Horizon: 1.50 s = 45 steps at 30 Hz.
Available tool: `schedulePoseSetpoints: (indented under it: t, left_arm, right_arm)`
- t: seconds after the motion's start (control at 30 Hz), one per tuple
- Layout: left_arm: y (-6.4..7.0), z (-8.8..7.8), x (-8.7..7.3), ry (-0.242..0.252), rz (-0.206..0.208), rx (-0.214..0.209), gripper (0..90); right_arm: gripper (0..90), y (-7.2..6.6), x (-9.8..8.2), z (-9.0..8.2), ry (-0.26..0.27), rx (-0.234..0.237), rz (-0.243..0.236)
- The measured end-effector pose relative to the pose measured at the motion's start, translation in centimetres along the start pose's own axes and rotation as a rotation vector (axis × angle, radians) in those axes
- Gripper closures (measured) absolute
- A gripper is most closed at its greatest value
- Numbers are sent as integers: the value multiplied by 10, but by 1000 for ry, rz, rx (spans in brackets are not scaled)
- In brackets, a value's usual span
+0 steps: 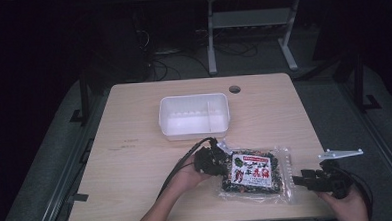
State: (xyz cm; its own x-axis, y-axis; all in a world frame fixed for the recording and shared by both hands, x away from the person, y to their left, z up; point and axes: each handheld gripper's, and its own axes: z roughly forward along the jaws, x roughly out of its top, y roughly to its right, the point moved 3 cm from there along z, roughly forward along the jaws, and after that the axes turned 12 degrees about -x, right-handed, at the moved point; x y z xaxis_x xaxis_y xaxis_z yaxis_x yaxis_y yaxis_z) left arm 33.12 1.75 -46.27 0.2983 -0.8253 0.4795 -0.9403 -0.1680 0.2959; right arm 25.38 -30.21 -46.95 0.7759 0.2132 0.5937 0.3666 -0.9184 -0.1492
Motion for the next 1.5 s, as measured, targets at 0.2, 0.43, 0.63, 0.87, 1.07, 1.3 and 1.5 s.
schedulePoseSetpoints:
  t: [0.2,0.43,0.63,0.87,1.07,1.3,1.5]
  left_arm:
    - [0,2,-1,-8,-6,-2,866]
    - [0,2,-1,-7,-5,1,866]
    - [0,3,-1,-3,-8,4,866]
    - [-1,3,-2,-2,-8,-1,867]
    - [-1,3,-2,0,-8,1,867]
    - [0,3,-2,2,-6,3,868]
    - [0,3,-2,3,-7,3,868]
  right_arm:
    - [473,-2,-3,8,-57,23,8]
    - [474,-3,-3,11,-75,42,17]
    - [487,0,-4,10,-73,39,32]
    - [500,2,-5,8,-79,42,47]
    - [516,-1,-6,11,-102,58,42]
    - [537,-1,-5,10,-92,97,52]
    - [571,-5,-3,8,-68,140,50]
